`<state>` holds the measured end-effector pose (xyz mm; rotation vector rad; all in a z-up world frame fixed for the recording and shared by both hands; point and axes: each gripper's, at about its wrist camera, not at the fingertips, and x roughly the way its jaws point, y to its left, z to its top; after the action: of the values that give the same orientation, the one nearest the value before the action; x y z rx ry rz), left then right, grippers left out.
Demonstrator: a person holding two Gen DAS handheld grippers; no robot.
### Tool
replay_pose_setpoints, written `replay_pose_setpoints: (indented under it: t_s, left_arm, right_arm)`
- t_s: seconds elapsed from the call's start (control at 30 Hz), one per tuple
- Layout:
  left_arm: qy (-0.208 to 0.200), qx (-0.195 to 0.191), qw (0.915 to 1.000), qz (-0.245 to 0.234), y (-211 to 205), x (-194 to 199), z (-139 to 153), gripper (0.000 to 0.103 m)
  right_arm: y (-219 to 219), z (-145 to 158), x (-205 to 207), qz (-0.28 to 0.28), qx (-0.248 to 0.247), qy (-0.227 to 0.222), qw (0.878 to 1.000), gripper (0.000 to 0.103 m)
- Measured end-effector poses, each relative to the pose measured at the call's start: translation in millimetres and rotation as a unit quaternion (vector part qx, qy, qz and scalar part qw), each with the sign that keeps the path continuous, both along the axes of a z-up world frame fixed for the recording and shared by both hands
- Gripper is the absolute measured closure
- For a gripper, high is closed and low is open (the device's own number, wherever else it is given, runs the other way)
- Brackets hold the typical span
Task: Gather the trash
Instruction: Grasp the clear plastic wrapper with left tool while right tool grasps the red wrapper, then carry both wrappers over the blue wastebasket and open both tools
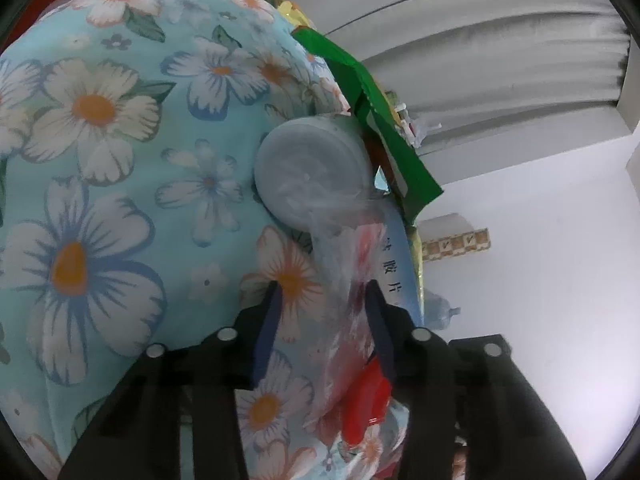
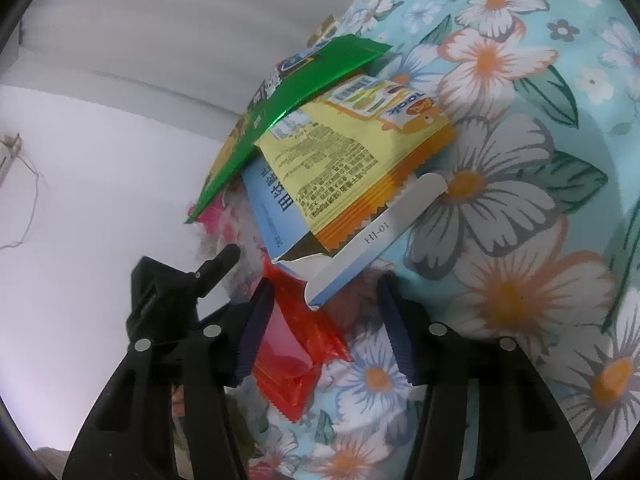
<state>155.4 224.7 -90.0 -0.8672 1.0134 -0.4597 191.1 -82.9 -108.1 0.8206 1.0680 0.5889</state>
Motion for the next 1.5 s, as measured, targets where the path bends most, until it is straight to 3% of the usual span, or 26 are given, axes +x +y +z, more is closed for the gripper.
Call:
replay_pose_setpoints:
  t_s: [0.2,0.27,0.33,0.53,1.1,1.5]
  left_arm:
    - [-0.017,0.021,0.9996,-0.011,-12,6,6,0.077]
    - [-0.021,0.028,0.9993,-0.014,-15,6,8,0.081]
    - [-0.025,0.035,0.9990,-0.017,-19,8,11,0.087]
    - [-0.037,0.039,0.9984,-0.019,-25,15,21,0.094]
    - [-0.056,0.006,0.9984,-0.007,12,-13,24,0.099]
    - [-0.128,0.015,0.9915,-0.019,21,-36,64,0.100]
  right_arm:
    - [13,0,2,0.002,-0.028,0.000,1.000,0.066]
    - [15,0,2,0.002,-0.027,0.003,1.000,0.071]
    - [14,-2,1,0.006,-0.019,0.006,1.000,0.082]
    - [17,-2,0,0.018,-0.010,0.011,1.000,0.094]
    - [28,7,-9,0.040,0.038,0.000,0.998,0.098]
    - [40,30,-1,0.049,0.059,-0.030,0.997,0.099]
